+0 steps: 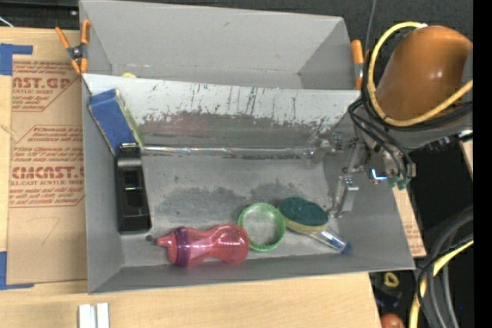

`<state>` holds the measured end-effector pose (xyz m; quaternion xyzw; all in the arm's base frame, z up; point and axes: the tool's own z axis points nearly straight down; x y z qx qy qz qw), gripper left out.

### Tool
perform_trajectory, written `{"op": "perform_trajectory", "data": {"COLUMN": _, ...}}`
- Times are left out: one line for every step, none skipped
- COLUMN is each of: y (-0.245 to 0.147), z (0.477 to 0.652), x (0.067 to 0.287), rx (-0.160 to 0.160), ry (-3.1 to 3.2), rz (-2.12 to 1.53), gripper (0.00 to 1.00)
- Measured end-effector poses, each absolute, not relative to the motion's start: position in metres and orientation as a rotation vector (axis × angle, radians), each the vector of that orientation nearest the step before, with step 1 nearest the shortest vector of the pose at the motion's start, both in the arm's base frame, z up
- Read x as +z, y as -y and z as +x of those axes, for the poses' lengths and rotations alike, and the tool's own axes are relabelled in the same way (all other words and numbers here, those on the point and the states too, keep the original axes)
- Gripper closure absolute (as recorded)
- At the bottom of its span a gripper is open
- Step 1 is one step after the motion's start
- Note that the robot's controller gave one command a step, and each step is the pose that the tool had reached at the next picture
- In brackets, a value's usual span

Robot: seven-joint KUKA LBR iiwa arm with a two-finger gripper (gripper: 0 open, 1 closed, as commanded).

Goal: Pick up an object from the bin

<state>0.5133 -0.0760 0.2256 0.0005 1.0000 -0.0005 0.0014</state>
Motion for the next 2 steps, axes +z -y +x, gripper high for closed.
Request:
{"op": "perform_trajectory", "data": {"y": 0.020, "z": 0.502, "x": 0.187, "rx": 0.001, "ry": -3.139, "rz": 0.051, "gripper": 0.00}}
{"op": "perform_trajectory", "data": {"y": 0.027, "z": 0.496, "x": 0.174, "rx": -0.006, "ry": -3.130, "rz": -0.139, "gripper": 0.00}}
